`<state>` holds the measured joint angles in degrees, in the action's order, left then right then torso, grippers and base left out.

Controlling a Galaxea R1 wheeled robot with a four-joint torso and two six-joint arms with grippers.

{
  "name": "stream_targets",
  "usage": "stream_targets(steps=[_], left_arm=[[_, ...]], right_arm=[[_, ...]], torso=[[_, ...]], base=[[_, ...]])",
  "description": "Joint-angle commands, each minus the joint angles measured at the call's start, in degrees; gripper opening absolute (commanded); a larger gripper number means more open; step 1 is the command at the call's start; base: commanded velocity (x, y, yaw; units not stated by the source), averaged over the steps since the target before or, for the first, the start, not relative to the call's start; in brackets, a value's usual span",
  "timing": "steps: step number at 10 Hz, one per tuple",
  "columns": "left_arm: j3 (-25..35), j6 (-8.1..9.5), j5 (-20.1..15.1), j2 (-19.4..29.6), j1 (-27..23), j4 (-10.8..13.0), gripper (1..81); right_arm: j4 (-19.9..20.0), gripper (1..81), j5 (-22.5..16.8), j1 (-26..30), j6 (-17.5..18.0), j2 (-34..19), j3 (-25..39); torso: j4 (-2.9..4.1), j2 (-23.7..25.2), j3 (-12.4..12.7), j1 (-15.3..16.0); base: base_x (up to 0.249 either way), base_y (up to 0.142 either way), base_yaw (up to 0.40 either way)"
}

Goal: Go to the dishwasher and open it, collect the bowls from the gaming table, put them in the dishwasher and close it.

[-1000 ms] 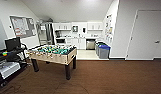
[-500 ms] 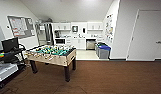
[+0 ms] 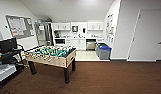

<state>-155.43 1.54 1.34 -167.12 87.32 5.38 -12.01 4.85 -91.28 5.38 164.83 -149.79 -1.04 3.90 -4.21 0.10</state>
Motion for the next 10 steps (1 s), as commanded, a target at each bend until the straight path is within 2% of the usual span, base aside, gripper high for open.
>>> stream_targets(steps=[1, 8, 10], left_arm=[[-0.23, -0.22, -3.01, 0.47, -2.90, 0.60, 1.0], [-0.23, -0.22, -3.01, 0.47, -2.90, 0.60, 1.0], [-0.23, -0.22, -3.01, 0.38, -2.90, 0.60, 1.0]], right_arm=[[-0.65, 1.0, -2.65, 2.46, -0.19, -1.23, -0.06], [-0.74, 1.0, -2.57, 2.37, -0.19, -1.14, -0.06], [-0.74, 1.0, -2.57, 2.37, -0.19, -1.14, -0.06]], torso=[[0.00, 0.00, 0.00, 0.00], [0.00, 0.00, -0.02, 0.00], [0.00, 0.00, 0.00, -0.02]], base=[[0.117, -0.076, 0.000], [0.115, -0.068, 0.000], [0.111, 0.000, 0.000]])
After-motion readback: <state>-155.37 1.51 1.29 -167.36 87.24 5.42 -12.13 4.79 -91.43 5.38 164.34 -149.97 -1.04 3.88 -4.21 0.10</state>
